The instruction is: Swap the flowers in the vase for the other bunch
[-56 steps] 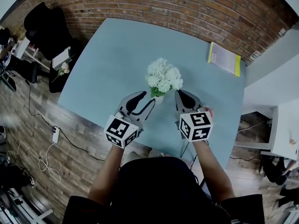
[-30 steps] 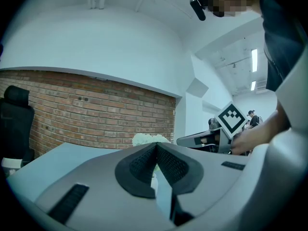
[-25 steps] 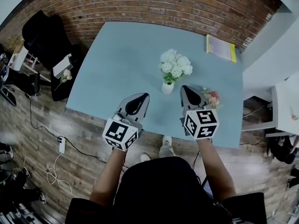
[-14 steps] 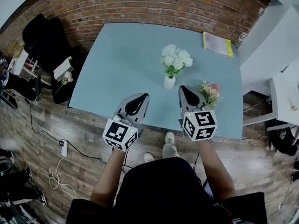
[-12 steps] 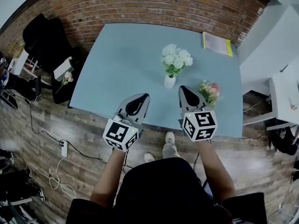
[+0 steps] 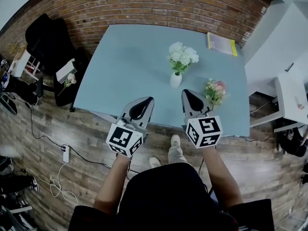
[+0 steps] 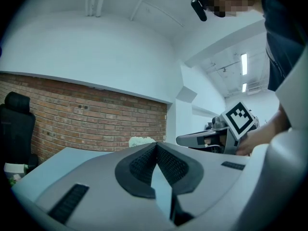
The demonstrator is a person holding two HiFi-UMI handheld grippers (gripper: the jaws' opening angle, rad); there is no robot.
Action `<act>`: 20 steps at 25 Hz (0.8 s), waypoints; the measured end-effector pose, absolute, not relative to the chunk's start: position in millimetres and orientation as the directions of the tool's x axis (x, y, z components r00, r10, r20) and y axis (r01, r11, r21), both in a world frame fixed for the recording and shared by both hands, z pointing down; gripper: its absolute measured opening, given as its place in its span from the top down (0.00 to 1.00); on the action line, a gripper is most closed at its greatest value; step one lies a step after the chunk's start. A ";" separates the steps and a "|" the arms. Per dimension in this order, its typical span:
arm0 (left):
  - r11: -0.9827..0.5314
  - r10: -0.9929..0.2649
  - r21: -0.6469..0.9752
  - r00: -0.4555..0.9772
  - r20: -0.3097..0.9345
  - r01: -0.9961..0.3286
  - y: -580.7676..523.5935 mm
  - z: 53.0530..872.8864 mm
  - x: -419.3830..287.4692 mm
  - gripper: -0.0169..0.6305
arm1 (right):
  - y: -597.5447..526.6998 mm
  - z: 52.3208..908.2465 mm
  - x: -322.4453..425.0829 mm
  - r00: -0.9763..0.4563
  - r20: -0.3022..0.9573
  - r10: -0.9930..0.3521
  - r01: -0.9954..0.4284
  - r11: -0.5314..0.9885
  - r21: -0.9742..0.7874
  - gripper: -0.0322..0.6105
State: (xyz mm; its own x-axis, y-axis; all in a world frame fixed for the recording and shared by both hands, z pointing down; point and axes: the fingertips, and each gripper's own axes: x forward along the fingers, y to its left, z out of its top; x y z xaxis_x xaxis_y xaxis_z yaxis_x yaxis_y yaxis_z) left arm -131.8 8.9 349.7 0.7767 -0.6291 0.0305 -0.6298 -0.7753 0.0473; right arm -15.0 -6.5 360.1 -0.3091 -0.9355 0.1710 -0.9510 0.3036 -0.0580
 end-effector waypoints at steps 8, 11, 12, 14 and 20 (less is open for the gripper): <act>-0.758 -0.650 0.038 0.759 0.032 -0.651 25.9 345.5 -146.0 0.96 | 16.0 351.1 -36.4 -0.325 0.146 -0.934 -0.946 0.322 -0.044 0.93; -0.757 -0.652 0.040 0.758 0.030 -0.652 31.5 345.6 -151.9 0.96 | 23.1 350.6 -42.8 -0.325 0.143 -0.935 -0.946 0.323 -0.040 0.93; -0.756 -0.652 0.043 0.758 0.028 -0.653 33.2 346.0 -153.4 0.96 | 25.3 350.8 -44.7 -0.326 0.143 -0.935 -0.945 0.324 -0.037 0.93; -0.755 -0.653 0.051 0.757 0.022 -0.653 36.1 346.5 -156.0 0.96 | 29.0 350.7 -47.9 -0.328 0.141 -0.934 -0.945 0.327 -0.032 0.93; -0.758 -0.650 0.054 0.760 0.015 -0.650 40.9 345.3 -154.8 0.96 | 36.5 347.6 -51.1 -0.330 0.137 -0.934 -0.943 0.332 -0.014 0.93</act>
